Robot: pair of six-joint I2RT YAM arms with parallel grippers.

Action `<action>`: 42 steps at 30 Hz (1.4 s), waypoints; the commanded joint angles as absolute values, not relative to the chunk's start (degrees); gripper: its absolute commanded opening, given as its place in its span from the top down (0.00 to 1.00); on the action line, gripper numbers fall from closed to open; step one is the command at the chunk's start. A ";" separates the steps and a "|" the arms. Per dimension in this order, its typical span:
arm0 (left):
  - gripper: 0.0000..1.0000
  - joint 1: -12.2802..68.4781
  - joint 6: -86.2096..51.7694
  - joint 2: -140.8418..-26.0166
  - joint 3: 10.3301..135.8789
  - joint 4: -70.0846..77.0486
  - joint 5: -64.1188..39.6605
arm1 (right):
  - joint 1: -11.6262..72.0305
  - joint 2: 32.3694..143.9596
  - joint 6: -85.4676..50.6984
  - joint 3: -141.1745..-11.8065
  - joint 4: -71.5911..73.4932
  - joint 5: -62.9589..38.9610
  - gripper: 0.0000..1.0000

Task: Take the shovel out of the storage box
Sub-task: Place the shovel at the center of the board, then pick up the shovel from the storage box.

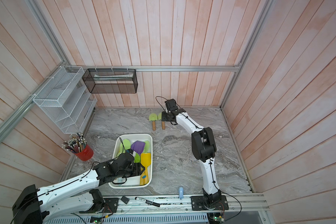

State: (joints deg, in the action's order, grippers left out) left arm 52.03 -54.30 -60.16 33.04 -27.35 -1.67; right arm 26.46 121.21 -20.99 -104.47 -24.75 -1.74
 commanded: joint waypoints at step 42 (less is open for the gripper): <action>0.75 62.31 -61.08 -71.44 38.75 -44.69 15.36 | 29.38 103.12 -22.91 -77.24 -10.82 -3.08 0.44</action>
